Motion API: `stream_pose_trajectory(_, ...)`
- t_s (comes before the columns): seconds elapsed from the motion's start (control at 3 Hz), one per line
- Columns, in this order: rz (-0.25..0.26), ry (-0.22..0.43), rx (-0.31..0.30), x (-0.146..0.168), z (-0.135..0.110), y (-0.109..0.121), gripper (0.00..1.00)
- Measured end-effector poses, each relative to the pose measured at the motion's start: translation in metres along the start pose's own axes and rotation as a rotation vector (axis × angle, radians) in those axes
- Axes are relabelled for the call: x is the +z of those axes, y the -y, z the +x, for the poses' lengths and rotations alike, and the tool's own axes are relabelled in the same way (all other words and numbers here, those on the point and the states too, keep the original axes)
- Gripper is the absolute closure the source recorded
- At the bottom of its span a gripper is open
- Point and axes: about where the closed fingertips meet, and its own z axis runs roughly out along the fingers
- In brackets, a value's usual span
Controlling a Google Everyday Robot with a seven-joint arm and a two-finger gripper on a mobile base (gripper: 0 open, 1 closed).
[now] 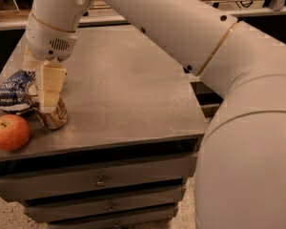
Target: Move orange can near apple
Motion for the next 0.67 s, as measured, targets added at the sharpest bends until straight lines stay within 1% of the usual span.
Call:
stream_pose_trajectory(0.33,0.000,0.000,0.000,0.000,0.000,0.000,0.00)
stream_pose_trajectory(0.67,0.010,0.003,0.046,-0.013,0.015,-0.014,0.00)
